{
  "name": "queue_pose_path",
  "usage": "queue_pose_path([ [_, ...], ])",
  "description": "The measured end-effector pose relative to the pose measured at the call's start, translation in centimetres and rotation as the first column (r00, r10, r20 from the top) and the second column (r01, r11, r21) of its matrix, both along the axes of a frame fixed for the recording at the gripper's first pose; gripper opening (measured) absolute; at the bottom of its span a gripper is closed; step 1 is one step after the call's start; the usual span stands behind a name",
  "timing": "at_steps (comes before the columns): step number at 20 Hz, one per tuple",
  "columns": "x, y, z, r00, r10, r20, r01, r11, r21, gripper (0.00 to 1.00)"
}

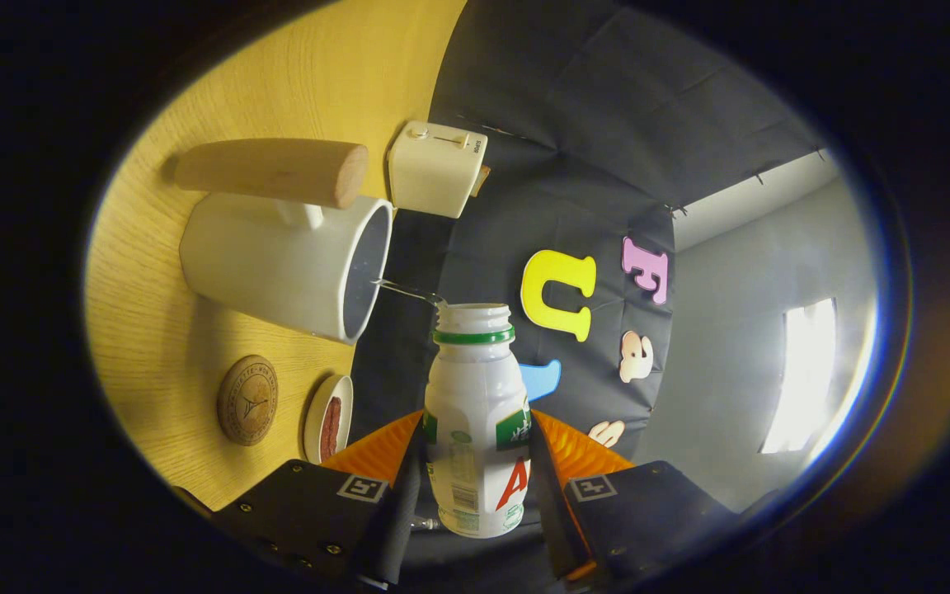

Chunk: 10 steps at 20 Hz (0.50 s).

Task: Take the bottle from table, then pour the juice into the cup, finally place the bottle on the coaster

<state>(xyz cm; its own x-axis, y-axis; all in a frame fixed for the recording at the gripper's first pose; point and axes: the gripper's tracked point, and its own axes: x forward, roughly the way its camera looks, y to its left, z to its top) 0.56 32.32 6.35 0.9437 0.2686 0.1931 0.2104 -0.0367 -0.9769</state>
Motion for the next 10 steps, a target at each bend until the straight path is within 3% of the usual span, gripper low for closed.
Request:
queue_pose_path([
  [10, 0.09, -0.06, -0.10, 1.000, -0.003, -0.003, 0.003, 1.000, -0.012, 0.65],
])
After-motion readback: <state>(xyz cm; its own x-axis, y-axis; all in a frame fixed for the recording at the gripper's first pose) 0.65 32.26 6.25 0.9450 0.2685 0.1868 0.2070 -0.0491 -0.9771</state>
